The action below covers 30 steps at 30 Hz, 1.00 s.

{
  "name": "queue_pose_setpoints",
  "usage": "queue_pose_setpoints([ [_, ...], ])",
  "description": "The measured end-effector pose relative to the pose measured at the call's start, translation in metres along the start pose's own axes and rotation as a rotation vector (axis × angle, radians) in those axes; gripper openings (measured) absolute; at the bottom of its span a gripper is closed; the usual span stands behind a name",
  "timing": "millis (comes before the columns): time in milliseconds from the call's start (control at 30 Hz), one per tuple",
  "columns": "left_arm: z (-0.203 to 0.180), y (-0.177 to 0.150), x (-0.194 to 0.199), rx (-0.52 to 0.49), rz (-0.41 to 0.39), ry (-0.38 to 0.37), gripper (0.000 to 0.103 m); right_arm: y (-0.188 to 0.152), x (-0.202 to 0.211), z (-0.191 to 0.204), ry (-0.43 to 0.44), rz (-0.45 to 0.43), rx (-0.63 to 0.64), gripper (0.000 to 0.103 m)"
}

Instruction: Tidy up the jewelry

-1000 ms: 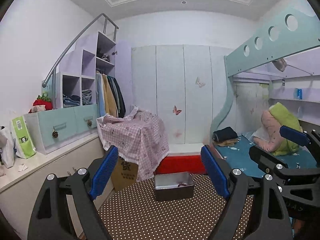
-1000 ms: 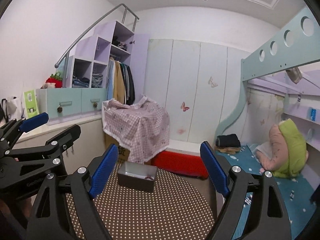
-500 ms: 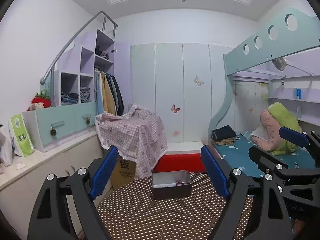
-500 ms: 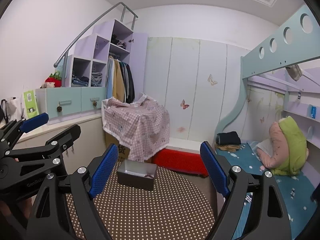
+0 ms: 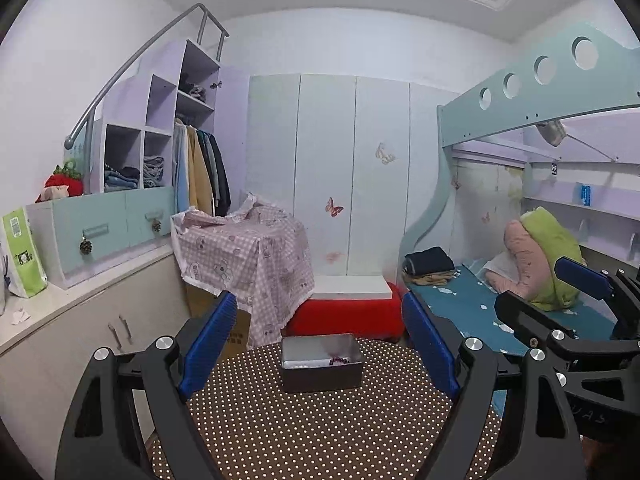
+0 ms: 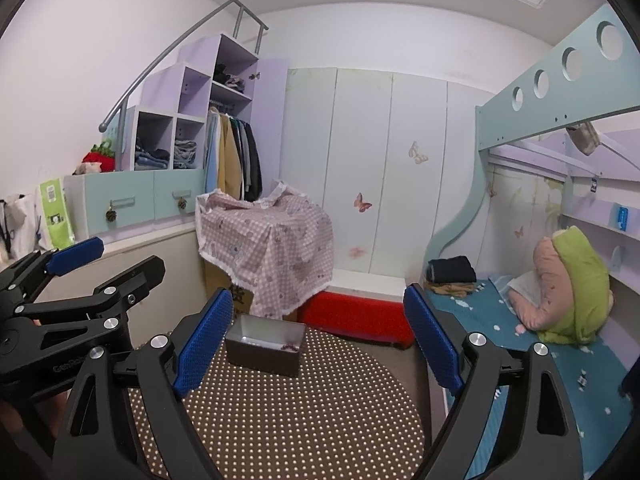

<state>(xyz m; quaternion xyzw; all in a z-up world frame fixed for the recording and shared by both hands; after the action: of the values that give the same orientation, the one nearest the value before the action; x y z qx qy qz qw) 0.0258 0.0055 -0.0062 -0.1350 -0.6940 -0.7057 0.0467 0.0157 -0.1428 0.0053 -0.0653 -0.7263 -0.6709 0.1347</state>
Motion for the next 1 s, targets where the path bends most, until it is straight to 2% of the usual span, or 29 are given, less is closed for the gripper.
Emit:
queue_pose_setpoints([
  [1000,-0.0054,0.0075,-0.0071,0.007,0.005,-0.004,0.085,0.0008,-0.0028,-0.0037,-0.024,-0.008,-0.021,0.087],
])
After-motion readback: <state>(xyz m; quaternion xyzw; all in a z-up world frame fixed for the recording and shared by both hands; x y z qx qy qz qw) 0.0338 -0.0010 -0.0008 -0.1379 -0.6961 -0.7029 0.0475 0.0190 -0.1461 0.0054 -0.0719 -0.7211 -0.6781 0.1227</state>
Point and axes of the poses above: each gripper's, at about its wrist camera, not at the fingertips, and x roughly against the way its jaws point, z to its left, y to its top, the point moved 1 cm from there along -x, roughly the way its jaws point, and after that the axes turned 4 degrees about z, right-handed, at the moved point
